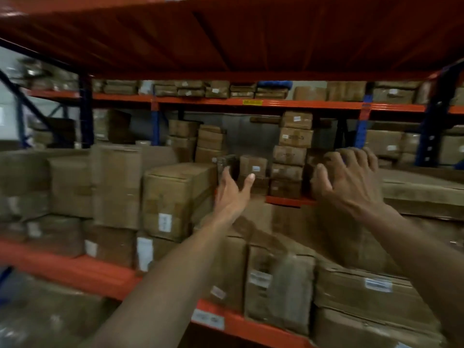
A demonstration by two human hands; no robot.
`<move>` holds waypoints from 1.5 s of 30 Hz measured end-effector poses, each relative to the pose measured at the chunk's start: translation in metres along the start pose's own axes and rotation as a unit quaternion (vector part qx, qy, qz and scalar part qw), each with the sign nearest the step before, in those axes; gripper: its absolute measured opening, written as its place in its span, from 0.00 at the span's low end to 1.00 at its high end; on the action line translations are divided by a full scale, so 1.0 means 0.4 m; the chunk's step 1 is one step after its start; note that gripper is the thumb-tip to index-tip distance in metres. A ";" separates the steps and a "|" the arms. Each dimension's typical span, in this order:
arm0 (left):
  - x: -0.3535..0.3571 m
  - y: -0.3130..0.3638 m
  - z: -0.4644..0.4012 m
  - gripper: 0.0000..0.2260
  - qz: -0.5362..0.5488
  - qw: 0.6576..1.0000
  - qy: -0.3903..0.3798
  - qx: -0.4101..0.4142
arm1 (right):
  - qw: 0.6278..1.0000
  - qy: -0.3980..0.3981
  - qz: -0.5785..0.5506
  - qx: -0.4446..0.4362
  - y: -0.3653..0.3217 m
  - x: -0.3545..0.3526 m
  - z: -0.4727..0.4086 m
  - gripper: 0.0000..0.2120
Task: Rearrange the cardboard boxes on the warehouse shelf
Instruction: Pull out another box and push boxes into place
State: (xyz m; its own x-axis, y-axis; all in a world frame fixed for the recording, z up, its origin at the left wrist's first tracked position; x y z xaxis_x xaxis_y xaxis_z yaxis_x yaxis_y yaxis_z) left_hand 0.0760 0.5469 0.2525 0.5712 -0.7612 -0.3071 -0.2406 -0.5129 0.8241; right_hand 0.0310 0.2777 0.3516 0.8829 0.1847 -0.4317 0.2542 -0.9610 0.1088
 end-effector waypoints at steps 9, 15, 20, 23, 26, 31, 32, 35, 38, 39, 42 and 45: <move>-0.404 -0.446 -0.123 0.64 -0.138 0.983 0.018 -0.121 | 0.960 -0.114 0.030 -0.256 -0.686 0.298 -0.091 0.33; -0.365 -0.667 -0.153 0.58 -0.084 0.974 -0.017 -0.208 | 0.888 -0.165 0.167 -0.396 -0.974 0.478 -0.116 0.58; -0.273 -0.700 -0.165 0.77 -0.106 0.975 -0.023 -0.192 | 0.807 -0.196 0.273 -0.485 -1.083 0.580 -0.098 0.61; -0.262 -0.709 -0.170 0.79 -0.115 0.974 0.034 -0.191 | 0.761 -0.217 0.309 -0.527 -1.117 0.624 -0.085 0.66; -0.253 -0.705 -0.184 0.78 -0.128 0.976 0.070 -0.160 | 0.716 -0.208 0.353 -0.564 -1.142 0.655 -0.083 0.72; -0.243 -0.723 -0.204 0.76 -0.117 0.982 0.072 -0.133 | 0.678 -0.227 0.375 -0.590 -1.162 0.692 -0.086 0.73; -0.242 -0.728 -0.209 0.75 -0.105 0.983 0.068 -0.131 | 0.667 -0.219 0.381 -0.601 -1.168 0.692 -0.086 0.73; -0.240 -0.724 -0.216 0.75 -0.065 0.990 0.065 -0.111 | 0.648 -0.190 0.391 -0.625 -1.171 0.683 -0.089 0.72; -0.246 -0.679 -0.238 0.74 -0.076 0.993 0.067 -0.061 | 0.680 -0.194 0.359 -0.610 -1.125 0.655 -0.127 0.71; -0.250 -0.649 -0.253 0.73 -0.094 0.993 0.063 -0.030 | 0.700 -0.190 0.346 -0.596 -1.098 0.640 -0.151 0.71; -0.258 -0.520 -0.306 0.71 -0.167 0.981 0.039 0.087 | 0.766 -0.199 0.306 -0.529 -0.983 0.583 -0.227 0.72; -0.238 -0.392 -0.338 0.71 -0.230 0.959 -0.012 0.164 | 0.821 -0.208 0.285 -0.449 -0.855 0.515 -0.268 0.73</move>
State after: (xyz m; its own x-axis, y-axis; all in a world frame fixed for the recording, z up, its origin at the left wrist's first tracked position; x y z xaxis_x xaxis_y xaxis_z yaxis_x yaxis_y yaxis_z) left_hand 0.1654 0.7535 0.2168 0.6590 -0.4308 -0.6165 -0.2025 -0.8911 0.4062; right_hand 0.1684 0.6666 0.3214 0.7959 -0.5082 -0.3291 0.1995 -0.2931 0.9350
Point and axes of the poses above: each hand's wrist, its own z-axis away from the middle knuckle, its own x-axis out of the palm, y = z × x, the point moved 10 cm from there along -z, towards the middle knuckle, and after that the axes turned 1 degree about y, right-handed, at the moved point
